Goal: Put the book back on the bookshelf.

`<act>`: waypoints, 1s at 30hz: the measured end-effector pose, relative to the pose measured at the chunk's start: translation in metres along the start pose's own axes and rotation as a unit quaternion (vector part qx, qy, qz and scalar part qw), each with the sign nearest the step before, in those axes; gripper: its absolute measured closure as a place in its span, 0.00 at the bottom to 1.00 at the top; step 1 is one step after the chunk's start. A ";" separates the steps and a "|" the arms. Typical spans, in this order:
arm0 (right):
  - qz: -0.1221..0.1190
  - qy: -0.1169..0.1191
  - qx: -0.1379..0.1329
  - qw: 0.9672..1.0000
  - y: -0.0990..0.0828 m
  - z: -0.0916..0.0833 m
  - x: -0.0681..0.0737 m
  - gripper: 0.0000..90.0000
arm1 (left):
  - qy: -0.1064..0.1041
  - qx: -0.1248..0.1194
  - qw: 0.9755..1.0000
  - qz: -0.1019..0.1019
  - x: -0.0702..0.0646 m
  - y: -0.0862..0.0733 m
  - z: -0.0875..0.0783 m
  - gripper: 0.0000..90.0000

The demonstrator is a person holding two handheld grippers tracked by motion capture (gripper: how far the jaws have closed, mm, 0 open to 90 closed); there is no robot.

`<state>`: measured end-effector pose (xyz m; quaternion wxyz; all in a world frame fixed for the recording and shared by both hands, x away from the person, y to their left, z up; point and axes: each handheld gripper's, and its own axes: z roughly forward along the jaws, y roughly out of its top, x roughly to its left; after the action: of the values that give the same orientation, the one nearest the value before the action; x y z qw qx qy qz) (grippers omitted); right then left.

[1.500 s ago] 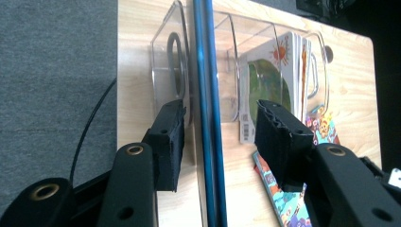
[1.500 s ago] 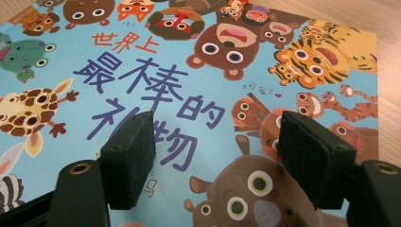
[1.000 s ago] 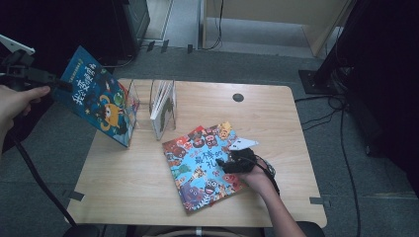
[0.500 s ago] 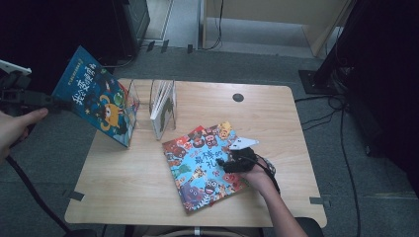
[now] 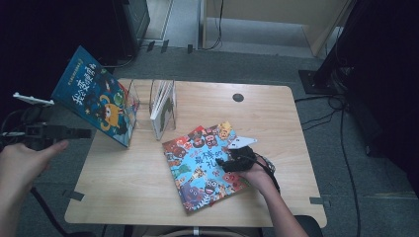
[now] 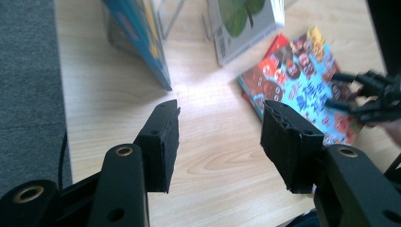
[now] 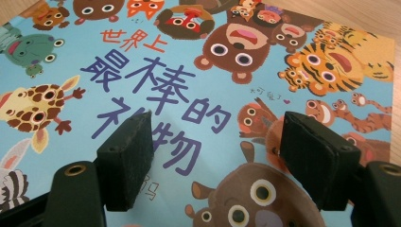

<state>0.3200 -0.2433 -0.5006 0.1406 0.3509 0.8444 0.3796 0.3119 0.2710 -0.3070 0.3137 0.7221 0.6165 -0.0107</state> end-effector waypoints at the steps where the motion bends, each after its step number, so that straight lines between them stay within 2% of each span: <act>1: -0.003 0.001 -0.001 1.000 0.000 0.000 0.000 0.30 | 0.000 0.000 1.000 0.003 -0.003 -0.002 0.004 0.53; 3: -0.004 0.004 0.001 1.000 0.001 0.001 -0.001 0.30 | -0.004 -0.003 1.000 0.011 -0.009 -0.007 0.013 0.53; 8: -0.005 0.004 0.000 1.000 0.001 0.001 -0.001 0.31 | -0.001 0.013 0.999 0.038 -0.022 -0.013 0.040 0.52; 11: -0.004 0.005 0.000 1.000 0.001 0.001 -0.001 0.31 | -0.016 0.015 0.999 0.048 -0.030 -0.017 0.055 0.52; 14: -0.002 0.004 0.000 1.000 0.001 0.001 -0.001 0.31 | -0.023 0.016 0.998 0.063 -0.037 -0.020 0.069 0.52; 16: -0.003 0.004 -0.001 1.000 0.001 0.001 -0.002 0.31 | -0.026 0.019 0.997 0.066 -0.040 -0.023 0.078 0.52; 22: 0.003 0.003 -0.002 1.000 0.001 0.001 -0.001 0.31 | -0.043 0.028 0.994 0.092 -0.049 -0.030 0.109 0.49; 26: 0.007 0.002 -0.003 1.000 0.001 0.001 -0.001 0.31 | -0.057 0.039 0.993 0.100 -0.056 -0.032 0.131 0.49; 30: 0.001 0.000 -0.002 1.000 0.001 0.001 0.000 0.31 | -0.055 0.041 0.992 0.110 -0.062 -0.031 0.144 0.50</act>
<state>0.3208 -0.2429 -0.5006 0.1407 0.3516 0.8433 0.3813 0.3227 0.1501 -0.4113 0.3165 0.7960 0.5143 -0.0411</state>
